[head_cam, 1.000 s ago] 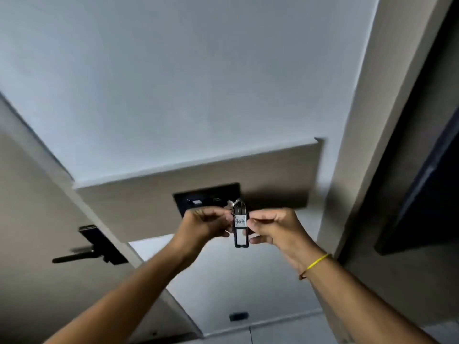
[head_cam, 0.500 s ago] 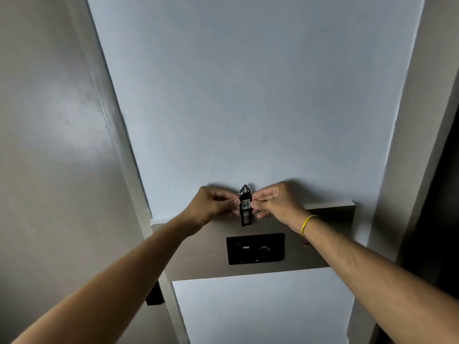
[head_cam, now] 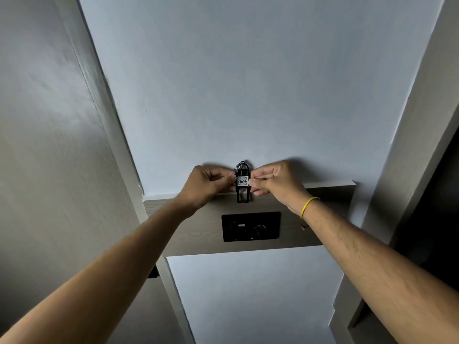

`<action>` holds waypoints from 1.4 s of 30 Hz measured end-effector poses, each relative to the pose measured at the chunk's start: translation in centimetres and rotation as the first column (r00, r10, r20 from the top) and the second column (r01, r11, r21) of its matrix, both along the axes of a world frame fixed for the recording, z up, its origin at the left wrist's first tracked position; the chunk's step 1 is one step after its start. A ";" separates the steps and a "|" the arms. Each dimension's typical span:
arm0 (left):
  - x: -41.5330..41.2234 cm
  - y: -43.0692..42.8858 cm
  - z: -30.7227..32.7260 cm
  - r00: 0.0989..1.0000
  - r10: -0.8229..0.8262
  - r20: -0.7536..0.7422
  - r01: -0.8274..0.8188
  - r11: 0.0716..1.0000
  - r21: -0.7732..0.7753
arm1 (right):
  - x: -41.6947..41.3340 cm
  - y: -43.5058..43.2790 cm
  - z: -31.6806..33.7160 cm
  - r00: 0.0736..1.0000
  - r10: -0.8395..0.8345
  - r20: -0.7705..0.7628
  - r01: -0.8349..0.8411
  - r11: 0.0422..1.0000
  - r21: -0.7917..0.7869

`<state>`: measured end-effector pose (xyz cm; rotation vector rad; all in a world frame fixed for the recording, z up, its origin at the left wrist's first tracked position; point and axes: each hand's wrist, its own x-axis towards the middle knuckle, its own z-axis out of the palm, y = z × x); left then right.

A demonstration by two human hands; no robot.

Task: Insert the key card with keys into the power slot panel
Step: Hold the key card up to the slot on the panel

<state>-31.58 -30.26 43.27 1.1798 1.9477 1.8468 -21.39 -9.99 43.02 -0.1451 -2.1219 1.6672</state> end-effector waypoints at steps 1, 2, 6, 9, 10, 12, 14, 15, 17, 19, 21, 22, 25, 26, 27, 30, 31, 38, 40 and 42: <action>-0.1 0.0 0.0 1.000 0.005 -0.001 -0.005 1.000 -0.003 | 0.0 0.0 0.0 1.000 0.003 -0.003 -0.003 1.000 0.003; -0.1 0.0 -0.1 1.000 0.009 0.000 -0.009 1.000 -0.004 | -0.1 0.0 0.0 1.000 0.007 -0.005 -0.007 1.000 0.007; -0.2 0.0 -0.1 1.000 0.024 0.014 -0.024 1.000 0.006 | -0.2 -0.1 0.0 1.000 0.018 -0.009 -0.018 1.000 0.012; -0.2 0.0 -0.1 1.000 0.026 0.017 -0.027 1.000 0.010 | -0.3 -0.2 -0.1 1.000 0.013 -0.011 -0.013 1.000 0.015; -0.2 -0.1 -0.1 0.999 0.023 0.022 -0.023 1.000 0.012 | -0.4 -0.2 -0.1 1.000 0.008 -0.012 -0.008 1.000 0.019; -0.1 -0.1 -0.1 0.999 0.018 0.027 -0.018 1.000 0.018 | -0.4 -0.2 -0.1 1.000 0.001 -0.014 -0.001 1.000 0.027; -0.1 0.0 0.0 1.000 0.012 0.017 -0.013 1.000 0.019 | -0.4 -0.2 -0.1 1.000 -0.001 -0.014 0.002 1.000 0.027; 0.0 0.0 0.0 1.000 0.009 0.014 -0.009 1.000 0.020 | -0.4 -0.2 -0.1 1.000 -0.002 -0.014 0.003 1.000 0.027; 0.1 0.0 0.0 1.000 0.010 0.017 -0.010 1.000 0.023 | -0.3 -0.2 -0.1 1.000 -0.005 -0.016 0.005 1.000 0.027; 0.2 0.1 0.0 1.000 0.019 0.022 -0.020 1.000 0.021 | -0.1 -0.2 -0.1 1.000 -0.005 -0.019 0.005 1.000 0.025; 0.2 0.1 0.0 0.999 0.024 0.027 -0.024 1.000 0.020 | 0.0 -0.2 0.0 1.000 -0.004 -0.023 0.005 1.000 0.027; 0.3 0.2 0.0 0.999 0.022 0.027 -0.022 1.000 0.022 | 0.1 -0.2 0.1 1.000 -0.003 -0.024 0.004 1.000 0.028; 0.4 0.2 0.0 1.000 0.022 0.015 -0.023 0.999 0.024 | 0.3 -0.3 0.2 1.000 0.008 -0.025 -0.007 1.000 0.018; 0.4 0.2 0.0 1.000 0.023 0.010 -0.023 0.999 0.026 | 0.4 -0.3 0.2 1.000 0.011 -0.026 -0.010 1.000 0.012; 0.3 0.3 -0.1 1.000 0.025 0.007 -0.025 0.999 0.029 | 0.4 -0.3 0.2 1.000 0.011 -0.027 -0.011 1.000 0.009; 0.2 0.2 -0.2 1.000 0.027 0.000 -0.027 0.999 0.029 | 0.6 -0.4 0.3 1.000 0.006 -0.029 -0.006 1.000 0.016; 0.2 0.2 -0.2 1.000 0.028 -0.005 -0.028 0.999 0.027 | 0.7 -0.4 0.3 1.000 0.005 -0.030 -0.004 1.000 0.021; 0.2 0.3 -0.3 0.999 0.037 -0.016 -0.036 0.999 0.022 | 0.8 -0.5 0.3 0.999 -0.014 -0.032 0.015 0.999 0.029; 0.2 0.3 -0.2 0.999 0.039 -0.010 -0.039 0.999 0.023 | 0.8 -0.5 0.3 0.999 -0.017 -0.033 0.018 0.999 0.029; 0.3 0.3 -0.2 0.999 0.043 -0.006 -0.043 0.999 0.019 | 0.8 -0.4 0.3 0.999 -0.017 -0.033 0.018 0.999 0.033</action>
